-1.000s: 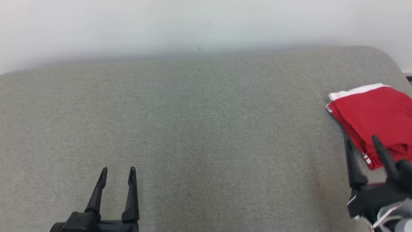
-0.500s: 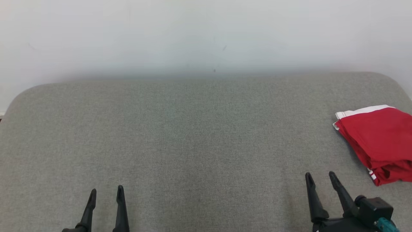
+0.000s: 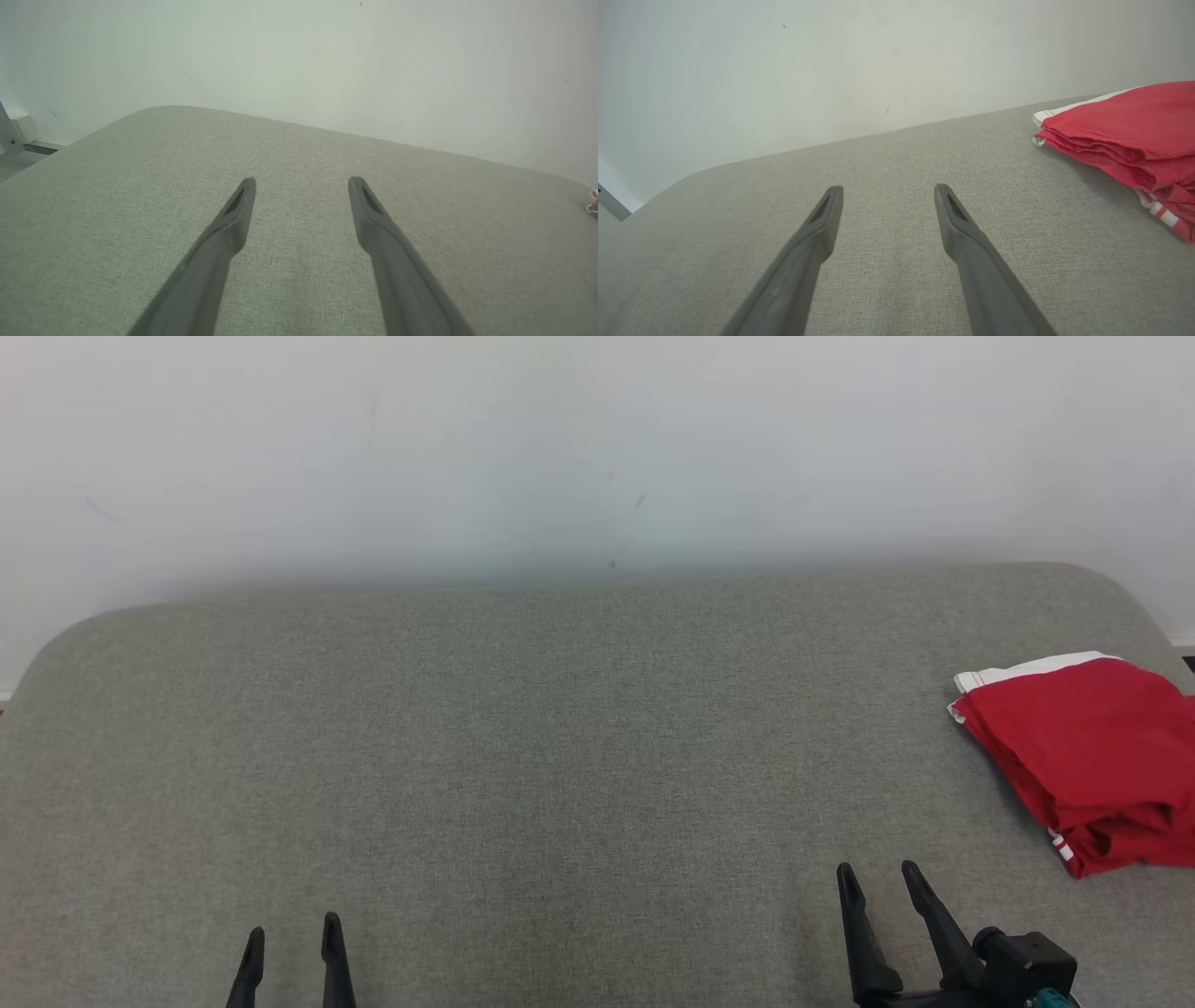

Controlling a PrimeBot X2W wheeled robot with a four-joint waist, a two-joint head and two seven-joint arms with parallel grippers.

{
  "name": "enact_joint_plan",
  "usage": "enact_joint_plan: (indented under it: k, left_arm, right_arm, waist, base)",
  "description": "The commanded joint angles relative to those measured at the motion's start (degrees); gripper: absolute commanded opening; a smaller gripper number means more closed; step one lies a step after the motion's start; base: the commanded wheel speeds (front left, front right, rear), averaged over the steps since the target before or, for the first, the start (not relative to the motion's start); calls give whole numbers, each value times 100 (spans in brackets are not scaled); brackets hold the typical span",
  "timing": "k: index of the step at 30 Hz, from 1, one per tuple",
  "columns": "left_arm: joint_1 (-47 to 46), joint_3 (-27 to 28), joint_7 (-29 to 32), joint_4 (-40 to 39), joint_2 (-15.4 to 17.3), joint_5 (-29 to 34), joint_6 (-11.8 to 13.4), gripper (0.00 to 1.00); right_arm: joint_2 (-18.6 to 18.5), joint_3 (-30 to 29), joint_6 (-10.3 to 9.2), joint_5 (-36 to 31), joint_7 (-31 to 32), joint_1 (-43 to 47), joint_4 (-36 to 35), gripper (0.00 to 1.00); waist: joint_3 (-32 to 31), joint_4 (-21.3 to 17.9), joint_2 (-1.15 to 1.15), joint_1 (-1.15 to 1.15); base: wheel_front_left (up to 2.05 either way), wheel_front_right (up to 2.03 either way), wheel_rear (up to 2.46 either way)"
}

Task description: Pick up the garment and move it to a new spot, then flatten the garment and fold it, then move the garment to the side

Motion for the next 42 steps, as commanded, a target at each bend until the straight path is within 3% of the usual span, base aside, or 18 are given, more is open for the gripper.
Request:
enact_joint_plan:
  k: [1, 38, 39, 42]
  left_arm:
    - [80, 3, -16, 12, -1, 77, -2, 100]
    - [8, -84, -16, 32, -2, 83, 37, 100]
    - [40, -87, 2, 33, 0, 35, 31, 0]
    - [89, -93, 30, 199, -4, 30, 32, 0]
  right_arm:
    - [21, 13, -1, 13, -35, -37, 27, 100]
    - [-24, 85, -1, -21, -214, -215, 361, 100]
    - [-18, 73, 0, -4, -180, -174, 362, 0]
    - [-4, 71, 0, 6, -170, -89, 515, 0]
  waist:
    - [-8, -11, 0, 0]
    - [68, -75, 0, 0]
    - [69, -75, 0, 1]
    - [70, -75, 0, 1]
  base:
    - [0, 0, 0]
    - [0, 0, 0]
    - [0, 0, 0]
    - [0, 0, 0]
